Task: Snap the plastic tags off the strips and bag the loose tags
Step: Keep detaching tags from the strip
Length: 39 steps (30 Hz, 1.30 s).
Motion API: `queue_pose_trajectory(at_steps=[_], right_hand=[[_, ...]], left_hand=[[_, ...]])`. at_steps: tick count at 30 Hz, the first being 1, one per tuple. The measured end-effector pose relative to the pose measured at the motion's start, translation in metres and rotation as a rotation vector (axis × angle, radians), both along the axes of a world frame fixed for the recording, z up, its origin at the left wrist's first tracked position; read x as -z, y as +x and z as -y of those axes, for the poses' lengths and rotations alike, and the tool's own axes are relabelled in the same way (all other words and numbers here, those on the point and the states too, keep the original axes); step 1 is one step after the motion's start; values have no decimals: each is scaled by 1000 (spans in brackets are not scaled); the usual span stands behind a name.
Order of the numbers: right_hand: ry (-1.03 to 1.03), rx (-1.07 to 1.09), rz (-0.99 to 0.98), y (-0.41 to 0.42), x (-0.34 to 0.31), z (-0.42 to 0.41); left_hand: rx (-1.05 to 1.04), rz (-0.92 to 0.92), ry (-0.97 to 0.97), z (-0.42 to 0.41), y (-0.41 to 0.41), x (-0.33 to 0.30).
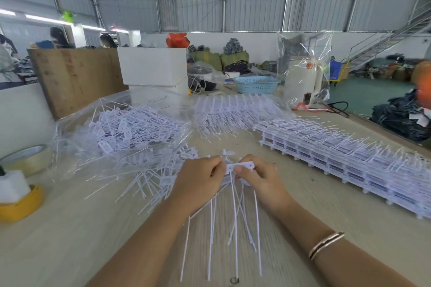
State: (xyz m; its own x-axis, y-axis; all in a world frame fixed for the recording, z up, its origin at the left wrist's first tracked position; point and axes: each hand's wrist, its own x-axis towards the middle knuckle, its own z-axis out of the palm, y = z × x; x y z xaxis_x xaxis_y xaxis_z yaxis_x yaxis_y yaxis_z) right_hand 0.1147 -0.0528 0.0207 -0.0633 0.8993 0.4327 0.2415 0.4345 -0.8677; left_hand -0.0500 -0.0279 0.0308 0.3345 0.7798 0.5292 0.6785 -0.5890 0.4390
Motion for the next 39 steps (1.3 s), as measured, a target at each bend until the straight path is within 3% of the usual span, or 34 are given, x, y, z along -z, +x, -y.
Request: queue_pose_trajectory(at_steps=[8,14,19,25,28,31,33,37,39], right_hand=[[77,-98,-30,0,-2,2],[282,128,185,-6,-2,2],[286,180,155,-7,0,3],[160,-182,-297,-9,-4,9],[58,-203,-398,-7,-8,6],[-72,-176,-670,8,-11,0],[-94,-23,-568,19,-10,-5],[-145,263,-68,16,1,-13],[-69,367,125,12,5,-14]], left_hand=[[80,295,-309,-6,3,-4],[151,497,-473,-2,4,-8],[190,527,-450,1,11,-11],[248,575,-482,5,13,-10],[279,598,-530,6,13,-11],[275,743,-587,3,5,-15],[220,724,-507,-1,-2,-15],[241,522,-363,1,-3,-11],[237,412,-299,2,0,-7]])
